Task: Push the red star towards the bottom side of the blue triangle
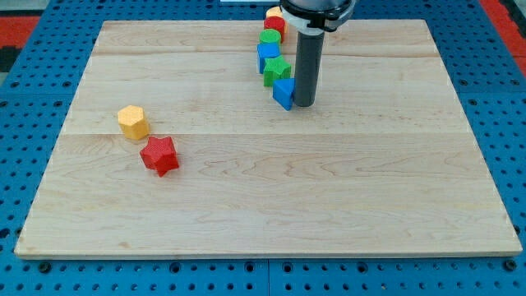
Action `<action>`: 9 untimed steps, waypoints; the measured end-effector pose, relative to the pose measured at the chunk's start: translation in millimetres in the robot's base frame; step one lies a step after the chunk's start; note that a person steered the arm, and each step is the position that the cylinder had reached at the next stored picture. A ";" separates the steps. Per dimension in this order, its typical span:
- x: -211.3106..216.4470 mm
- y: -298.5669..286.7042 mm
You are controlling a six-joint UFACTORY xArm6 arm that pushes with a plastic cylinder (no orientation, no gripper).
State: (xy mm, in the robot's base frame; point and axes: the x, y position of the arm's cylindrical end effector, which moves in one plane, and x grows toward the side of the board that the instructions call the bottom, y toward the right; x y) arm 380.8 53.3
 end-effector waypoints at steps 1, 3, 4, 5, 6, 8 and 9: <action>0.0 -6.5; -4.3 6.9; 21.2 15.5; 74.1 19.8; 122.3 1.5; 188.2 -103.6; 193.0 -157.3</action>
State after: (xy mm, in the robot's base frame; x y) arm 573.8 -104.0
